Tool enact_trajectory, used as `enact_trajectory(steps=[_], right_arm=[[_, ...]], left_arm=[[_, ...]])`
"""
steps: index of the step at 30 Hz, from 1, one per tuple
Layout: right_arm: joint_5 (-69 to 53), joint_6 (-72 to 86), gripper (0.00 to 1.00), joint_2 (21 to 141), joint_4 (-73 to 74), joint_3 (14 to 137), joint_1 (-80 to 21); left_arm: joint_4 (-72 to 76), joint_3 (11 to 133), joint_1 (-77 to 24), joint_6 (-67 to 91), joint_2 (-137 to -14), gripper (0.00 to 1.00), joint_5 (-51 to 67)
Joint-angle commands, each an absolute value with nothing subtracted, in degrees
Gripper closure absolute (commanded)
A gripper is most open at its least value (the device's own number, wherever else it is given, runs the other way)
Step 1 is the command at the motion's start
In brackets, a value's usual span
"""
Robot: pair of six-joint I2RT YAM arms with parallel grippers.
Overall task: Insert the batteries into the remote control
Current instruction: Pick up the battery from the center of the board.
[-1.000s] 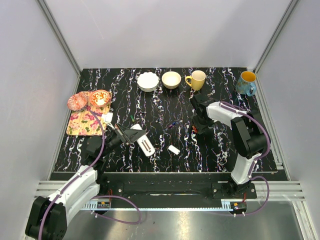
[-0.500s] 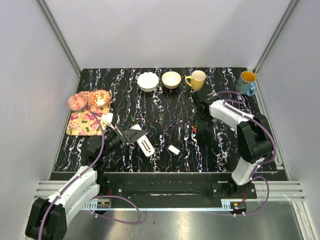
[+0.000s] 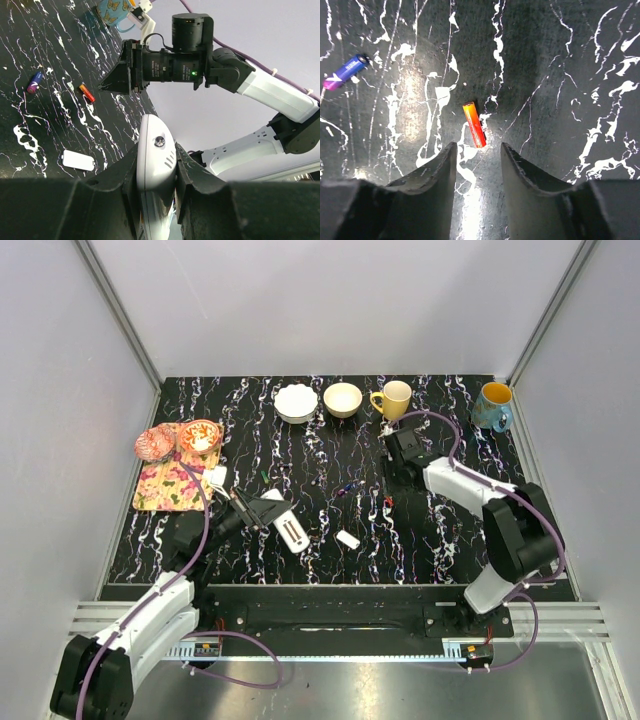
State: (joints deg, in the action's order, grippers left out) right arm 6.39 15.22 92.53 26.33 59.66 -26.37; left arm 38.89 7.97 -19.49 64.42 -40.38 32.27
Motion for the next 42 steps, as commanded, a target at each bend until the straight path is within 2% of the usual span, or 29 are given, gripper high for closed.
enact_trajectory(steps=[1, 6, 15, 30, 36, 42], right_arm=[[4.57, 7.12, 0.58, 95.35, 25.05, 62.66, -27.07], [4.92, 6.5, 0.64, 98.17, 25.05, 63.63, -27.25], [5.54, 6.42, 0.64, 100.81, 25.57, 63.9, -27.33], [8.26, 5.98, 0.74, 102.75, 27.59, 64.07, -29.0], [10.28, 6.85, 0.67, 102.66, 29.62, 64.34, -29.27], [10.28, 7.21, 0.67, 102.13, 30.58, 64.33, -29.44]], left_arm=[[41.31, 8.61, -19.69, 63.46, -40.61, 1.0, 33.14], [41.74, 8.53, -19.78, 63.37, -40.69, 1.0, 33.13], [42.1, 8.79, -19.86, 63.02, -41.57, 1.0, 33.4], [43.16, 8.17, -19.86, 63.46, -41.75, 1.0, 33.49], [43.24, 8.0, -19.78, 63.54, -41.57, 1.0, 33.4], [43.24, 7.82, -19.78, 63.54, -41.4, 1.0, 33.22]])
